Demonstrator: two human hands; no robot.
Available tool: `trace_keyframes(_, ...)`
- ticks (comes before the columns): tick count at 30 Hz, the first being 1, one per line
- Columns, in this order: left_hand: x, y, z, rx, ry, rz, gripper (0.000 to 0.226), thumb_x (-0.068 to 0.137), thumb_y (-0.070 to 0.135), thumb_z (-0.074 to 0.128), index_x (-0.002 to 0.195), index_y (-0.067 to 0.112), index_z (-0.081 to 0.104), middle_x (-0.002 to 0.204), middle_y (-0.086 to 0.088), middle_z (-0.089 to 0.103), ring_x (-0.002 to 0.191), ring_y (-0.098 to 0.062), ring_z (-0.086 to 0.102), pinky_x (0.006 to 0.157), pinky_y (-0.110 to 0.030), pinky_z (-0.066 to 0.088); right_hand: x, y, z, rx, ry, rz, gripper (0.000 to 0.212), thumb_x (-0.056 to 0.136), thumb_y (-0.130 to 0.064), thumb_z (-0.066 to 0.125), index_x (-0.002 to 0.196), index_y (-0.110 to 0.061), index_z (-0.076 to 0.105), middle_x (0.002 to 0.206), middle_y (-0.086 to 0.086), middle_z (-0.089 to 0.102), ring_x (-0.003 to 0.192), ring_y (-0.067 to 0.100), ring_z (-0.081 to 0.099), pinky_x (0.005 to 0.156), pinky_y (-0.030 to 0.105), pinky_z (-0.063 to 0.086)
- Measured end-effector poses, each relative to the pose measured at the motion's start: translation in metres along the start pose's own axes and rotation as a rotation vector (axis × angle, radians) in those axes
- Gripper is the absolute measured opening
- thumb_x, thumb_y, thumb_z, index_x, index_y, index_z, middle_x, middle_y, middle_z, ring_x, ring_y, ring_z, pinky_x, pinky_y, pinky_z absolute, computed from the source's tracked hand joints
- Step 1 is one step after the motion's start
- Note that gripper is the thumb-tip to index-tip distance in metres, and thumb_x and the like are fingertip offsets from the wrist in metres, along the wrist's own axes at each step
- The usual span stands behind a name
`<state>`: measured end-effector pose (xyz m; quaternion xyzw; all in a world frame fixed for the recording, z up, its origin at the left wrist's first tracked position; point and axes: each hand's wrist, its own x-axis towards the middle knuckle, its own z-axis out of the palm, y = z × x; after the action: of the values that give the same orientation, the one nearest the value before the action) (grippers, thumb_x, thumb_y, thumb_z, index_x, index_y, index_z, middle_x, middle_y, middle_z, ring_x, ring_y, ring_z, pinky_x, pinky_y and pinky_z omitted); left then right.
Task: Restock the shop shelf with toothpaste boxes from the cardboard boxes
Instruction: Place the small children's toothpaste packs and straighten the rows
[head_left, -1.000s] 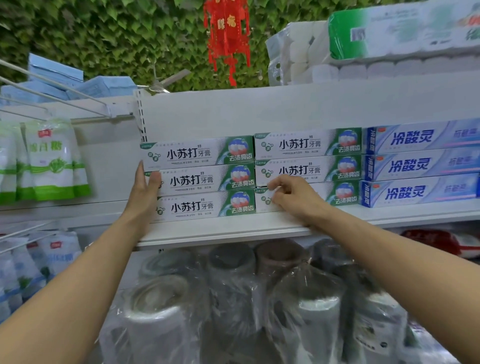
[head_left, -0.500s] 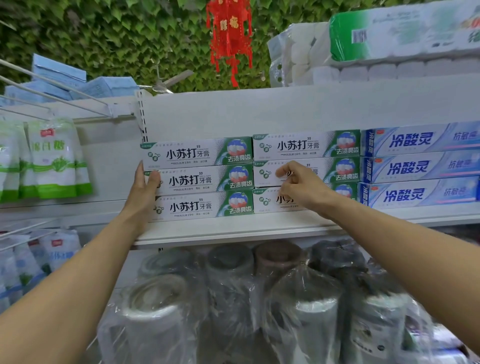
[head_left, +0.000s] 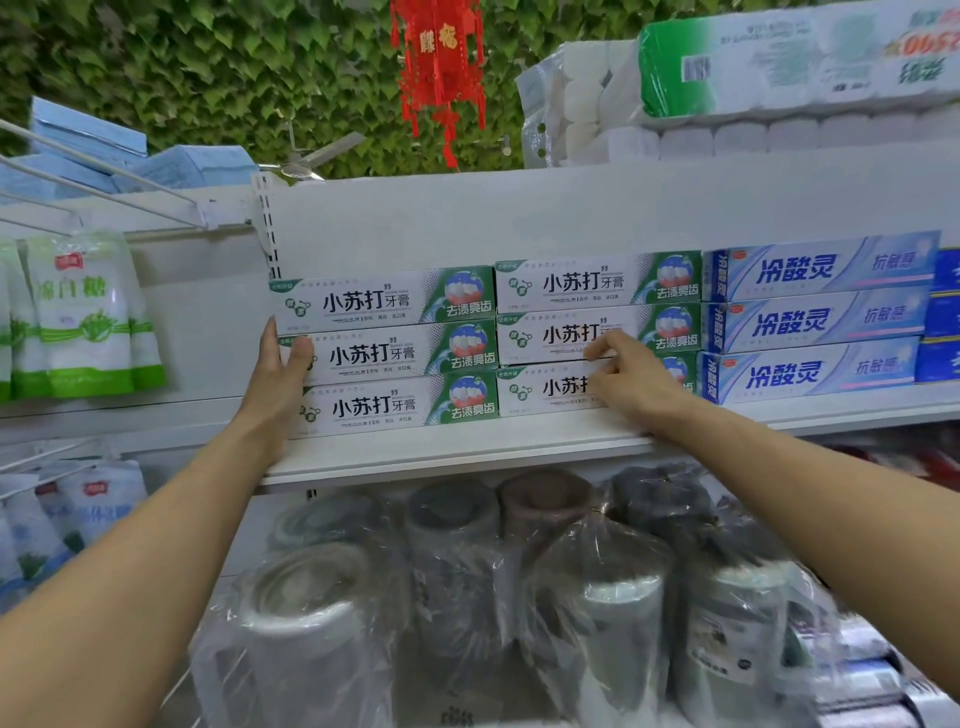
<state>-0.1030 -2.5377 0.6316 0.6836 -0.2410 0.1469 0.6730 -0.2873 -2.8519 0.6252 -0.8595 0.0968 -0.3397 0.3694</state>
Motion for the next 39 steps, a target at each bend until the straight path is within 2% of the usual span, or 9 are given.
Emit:
trace_keyframes(4, -0.003, 0.002, 0.002, 0.005, -0.002, -0.001, 0.059, 0.103, 0.040, 0.037, 0.153, 0.037, 0.006, 0.151, 0.008, 0.038, 0.134, -0.014, 0.040, 0.114, -0.040, 0.031, 0.002, 0.010, -0.015, -0.060, -0.020, 0.052, 0.026, 0.088, -0.007, 0.051, 0.112, -0.016, 0.048, 0.093, 0.004, 0.051, 0.082, 0.021, 0.052, 0.068, 0.031, 0.042)
trace_keyframes(10, -0.009, 0.007, 0.004, 0.007, -0.003, 0.013, 0.058, 0.104, 0.037, 0.036, 0.153, 0.036, 0.005, 0.151, 0.009, 0.036, 0.134, -0.014, 0.039, 0.109, -0.033, 0.031, -0.004, 0.001, -0.017, -0.094, -0.083, 0.076, 0.031, 0.088, -0.007, 0.054, 0.117, -0.015, 0.043, 0.096, 0.006, 0.049, 0.082, 0.018, 0.050, 0.068, 0.030, 0.042)
trace_keyframes(13, -0.010, 0.010, 0.007, 0.020, 0.012, 0.005, 0.061, 0.103, 0.039, 0.037, 0.153, 0.034, 0.003, 0.153, 0.006, 0.034, 0.136, -0.017, 0.036, 0.110, -0.035, 0.029, -0.010, -0.003, -0.011, -0.099, -0.095, 0.113, 0.036, 0.086, -0.008, 0.055, 0.117, -0.017, 0.040, 0.100, 0.008, 0.051, 0.089, 0.023, 0.053, 0.074, 0.041, 0.047)
trace_keyframes(15, -0.011, 0.011, 0.008, 0.046, 0.020, -0.014, 0.067, 0.101, 0.046, 0.040, 0.153, 0.033, 0.001, 0.155, 0.004, 0.032, 0.139, -0.021, 0.034, 0.114, -0.042, 0.027, -0.015, -0.006, -0.008, -0.172, -0.089, 0.108, 0.040, 0.087, -0.011, 0.055, 0.123, -0.018, 0.038, 0.106, 0.010, 0.051, 0.090, 0.025, 0.052, 0.071, 0.037, 0.045)
trace_keyframes(18, -0.015, 0.015, 0.010, 0.126, 0.047, -0.045, 0.072, 0.098, 0.049, 0.041, 0.153, 0.030, 0.000, 0.155, 0.001, 0.032, 0.138, -0.025, 0.036, 0.114, -0.044, 0.027, -0.022, -0.011, -0.007, -0.231, -0.074, 0.092, 0.045, 0.087, -0.012, 0.053, 0.130, -0.015, 0.038, 0.115, 0.015, 0.053, 0.098, 0.027, 0.054, 0.078, 0.033, 0.043)
trace_keyframes(24, -0.037, 0.031, 0.014, 0.231, 0.164, -0.170, 0.075, 0.096, 0.036, 0.051, 0.153, 0.018, 0.005, 0.157, -0.009, 0.020, 0.140, -0.032, 0.030, 0.112, -0.042, 0.027, -0.054, -0.022, -0.008, -0.243, -0.025, 0.024, 0.041, 0.088, -0.012, 0.054, 0.128, -0.012, 0.045, 0.110, 0.008, 0.056, 0.099, 0.023, 0.055, 0.089, 0.038, 0.047)
trace_keyframes(29, -0.083, 0.051, 0.023, 0.418, 0.053, -0.160, 0.079, 0.093, 0.037, 0.058, 0.153, 0.015, 0.013, 0.155, -0.011, 0.016, 0.139, -0.034, 0.029, 0.113, -0.044, 0.025, -0.076, -0.029, -0.020, -0.159, -0.038, -0.049, 0.037, 0.089, -0.011, 0.054, 0.125, -0.012, 0.051, 0.111, 0.007, 0.054, 0.102, 0.021, 0.054, 0.084, 0.029, 0.044)
trace_keyframes(35, -0.153, 0.077, 0.064, 0.373, -0.079, 0.104, 0.043, 0.093, 0.029, 0.061, 0.133, 0.016, 0.052, 0.135, -0.001, 0.054, 0.121, -0.016, 0.050, 0.101, -0.030, 0.038, -0.106, -0.026, -0.050, -0.149, -0.088, -0.168, 0.035, 0.088, -0.013, 0.055, 0.123, -0.015, 0.052, 0.112, 0.004, 0.053, 0.093, 0.018, 0.053, 0.080, 0.028, 0.044)
trace_keyframes(39, -0.207, 0.082, 0.095, 0.402, -0.118, 0.175, 0.024, 0.092, 0.022, 0.062, 0.116, 0.021, 0.063, 0.113, 0.005, 0.064, 0.101, -0.010, 0.059, 0.088, -0.025, 0.044, -0.140, -0.005, -0.081, -0.248, -0.125, -0.242, 0.038, 0.088, -0.015, 0.054, 0.126, -0.020, 0.049, 0.104, 0.000, 0.058, 0.084, 0.017, 0.056, 0.082, 0.037, 0.050)
